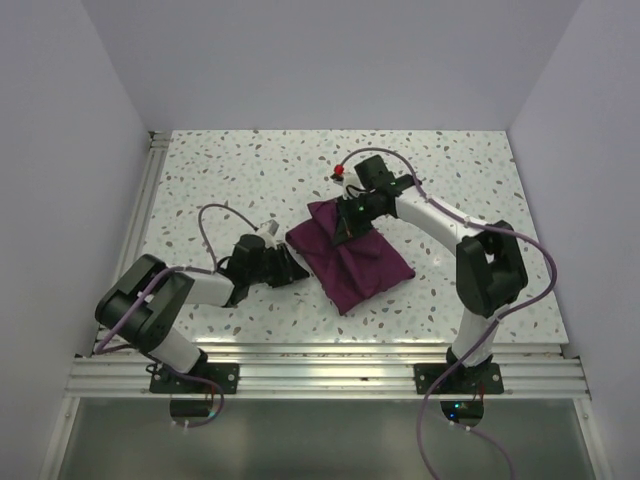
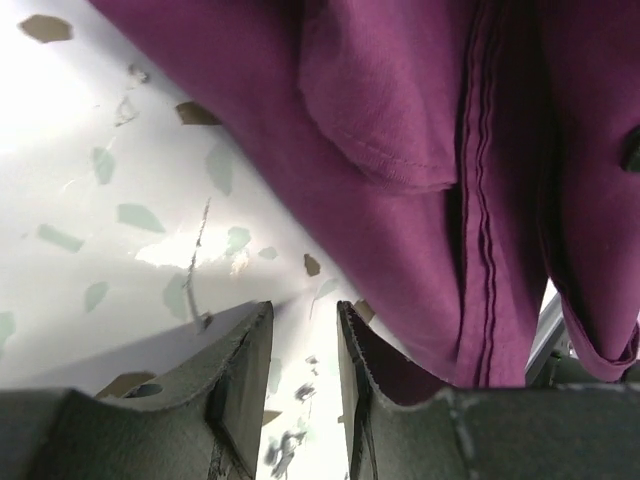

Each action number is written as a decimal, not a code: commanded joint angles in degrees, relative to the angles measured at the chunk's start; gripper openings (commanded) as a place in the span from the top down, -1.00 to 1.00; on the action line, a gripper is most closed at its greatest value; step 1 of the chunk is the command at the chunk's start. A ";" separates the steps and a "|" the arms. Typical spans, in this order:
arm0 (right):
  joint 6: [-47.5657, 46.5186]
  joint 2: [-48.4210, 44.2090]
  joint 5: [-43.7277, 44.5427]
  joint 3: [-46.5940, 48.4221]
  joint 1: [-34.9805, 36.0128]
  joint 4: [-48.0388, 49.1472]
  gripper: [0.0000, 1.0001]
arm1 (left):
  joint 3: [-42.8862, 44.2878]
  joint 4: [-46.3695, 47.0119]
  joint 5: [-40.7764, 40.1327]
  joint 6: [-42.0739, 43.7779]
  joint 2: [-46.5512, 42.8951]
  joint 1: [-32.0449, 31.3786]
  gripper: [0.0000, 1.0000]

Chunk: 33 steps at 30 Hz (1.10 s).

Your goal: Prepare the surgical pack

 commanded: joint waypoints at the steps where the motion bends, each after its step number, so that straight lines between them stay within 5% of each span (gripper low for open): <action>1: 4.03 -1.02 -17.24 -2.03 -1.77 6.41 1.00 | 2.15 4.91 0.57 -1.80 3.15 -0.98 0.28; 9: 16.95 -0.06 -32.11 -10.56 -6.35 22.50 1.00 | 6.29 7.46 0.12 -2.59 9.40 -1.15 0.29; 20: 22.94 3.46 -32.65 -12.32 -9.60 30.95 1.00 | 4.72 7.89 5.31 -5.76 7.04 -0.98 0.34; 33: 22.68 4.35 -33.17 -11.97 -11.01 31.38 1.00 | 2.07 15.27 31.29 -11.82 10.36 0.86 0.39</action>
